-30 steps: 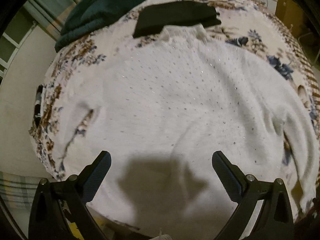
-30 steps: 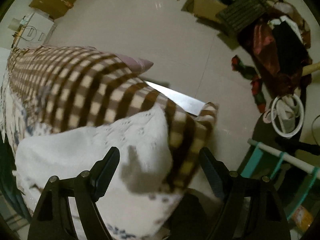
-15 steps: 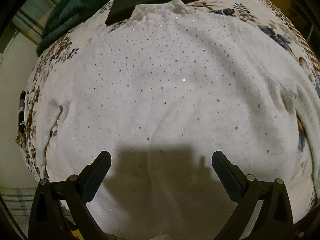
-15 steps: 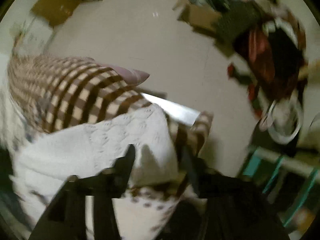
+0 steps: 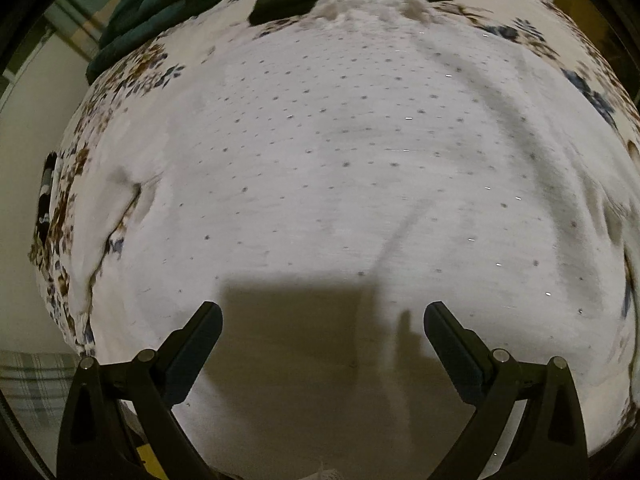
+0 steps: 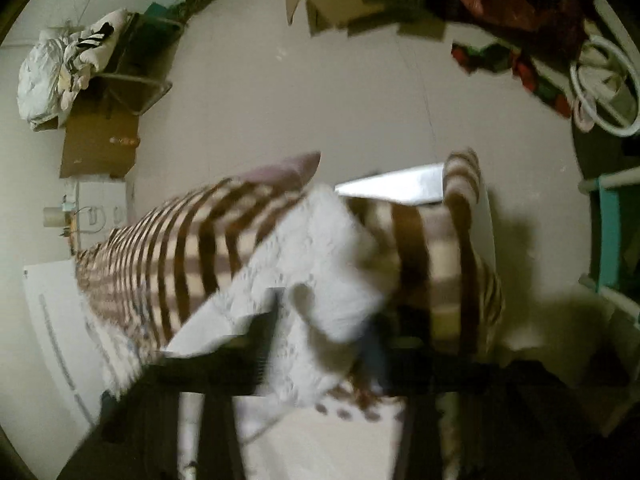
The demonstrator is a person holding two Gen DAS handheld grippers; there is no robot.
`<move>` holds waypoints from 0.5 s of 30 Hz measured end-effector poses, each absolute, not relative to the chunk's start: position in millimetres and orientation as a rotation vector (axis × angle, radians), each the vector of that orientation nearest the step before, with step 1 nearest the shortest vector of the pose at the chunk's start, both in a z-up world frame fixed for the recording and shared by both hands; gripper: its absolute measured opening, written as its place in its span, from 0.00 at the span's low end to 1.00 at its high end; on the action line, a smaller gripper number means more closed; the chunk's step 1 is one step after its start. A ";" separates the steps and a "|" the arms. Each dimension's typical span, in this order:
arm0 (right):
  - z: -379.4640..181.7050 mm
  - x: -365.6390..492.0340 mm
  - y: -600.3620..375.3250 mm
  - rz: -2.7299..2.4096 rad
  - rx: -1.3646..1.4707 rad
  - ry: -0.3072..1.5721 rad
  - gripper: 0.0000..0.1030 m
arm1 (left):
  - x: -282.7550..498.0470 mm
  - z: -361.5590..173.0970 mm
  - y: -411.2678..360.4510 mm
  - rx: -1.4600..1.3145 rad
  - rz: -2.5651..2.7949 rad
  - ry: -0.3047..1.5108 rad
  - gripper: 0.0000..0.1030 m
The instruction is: Fold small clothes
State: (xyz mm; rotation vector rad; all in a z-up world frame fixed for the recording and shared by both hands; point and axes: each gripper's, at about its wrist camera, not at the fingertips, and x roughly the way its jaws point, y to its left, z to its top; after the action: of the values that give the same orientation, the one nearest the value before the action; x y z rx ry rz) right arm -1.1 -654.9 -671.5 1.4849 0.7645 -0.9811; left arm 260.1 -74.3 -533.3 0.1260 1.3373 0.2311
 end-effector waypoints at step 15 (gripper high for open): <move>-479.8 124.8 -641.8 -0.780 1.012 0.724 0.09 | 270.5 -521.8 -1.1 0.012 0.302 1.294 1.00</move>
State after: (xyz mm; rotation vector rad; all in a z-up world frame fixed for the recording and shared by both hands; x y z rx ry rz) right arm 124.8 -641.8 -479.8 1.0118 0.7237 -0.7796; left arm 270.5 -1.1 -521.8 0.0116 1.2939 0.3018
